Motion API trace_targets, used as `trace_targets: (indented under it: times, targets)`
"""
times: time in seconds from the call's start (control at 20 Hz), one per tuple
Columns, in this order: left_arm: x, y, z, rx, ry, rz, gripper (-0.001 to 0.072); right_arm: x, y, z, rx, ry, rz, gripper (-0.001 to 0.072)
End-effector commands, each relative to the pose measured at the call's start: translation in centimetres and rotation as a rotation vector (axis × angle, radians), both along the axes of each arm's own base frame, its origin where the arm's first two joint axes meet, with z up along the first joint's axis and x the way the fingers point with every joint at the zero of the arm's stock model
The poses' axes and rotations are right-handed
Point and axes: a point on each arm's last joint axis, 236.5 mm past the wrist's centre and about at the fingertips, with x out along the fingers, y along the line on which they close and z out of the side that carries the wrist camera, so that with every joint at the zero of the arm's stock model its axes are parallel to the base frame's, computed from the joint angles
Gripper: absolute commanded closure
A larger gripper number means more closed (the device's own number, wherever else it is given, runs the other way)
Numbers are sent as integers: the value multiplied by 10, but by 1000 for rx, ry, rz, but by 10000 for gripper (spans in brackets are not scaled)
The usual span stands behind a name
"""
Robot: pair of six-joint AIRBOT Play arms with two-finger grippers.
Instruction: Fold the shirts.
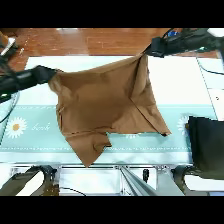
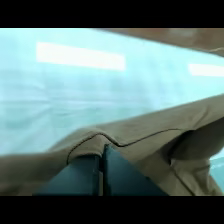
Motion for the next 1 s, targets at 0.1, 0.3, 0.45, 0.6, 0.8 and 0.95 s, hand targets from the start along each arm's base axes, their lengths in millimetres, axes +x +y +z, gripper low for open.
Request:
trace_targets:
  times: [0.1,0.3,0.45,0.6,0.8,0.95]
  targets:
    - [2,-23,-96,-14,253,-81,198,25,-28,-66,-9,148,-93,298]
    - [-63,49,-133,57,557,-72,199,-40,-165,-74,-316,331,-167,304]
    - [-135,110,-175,-13,872,140,199,-96,-262,-70,-379,436,-506,305]
    - [-173,84,-195,-239,940,146,199,-148,-277,-98,-346,450,-623,305]
    - [-203,46,-215,-337,1008,113,200,-217,-245,-168,-278,565,-601,305]
    - [-208,32,-222,-316,1019,87,200,-247,-228,-201,-251,648,-580,305]
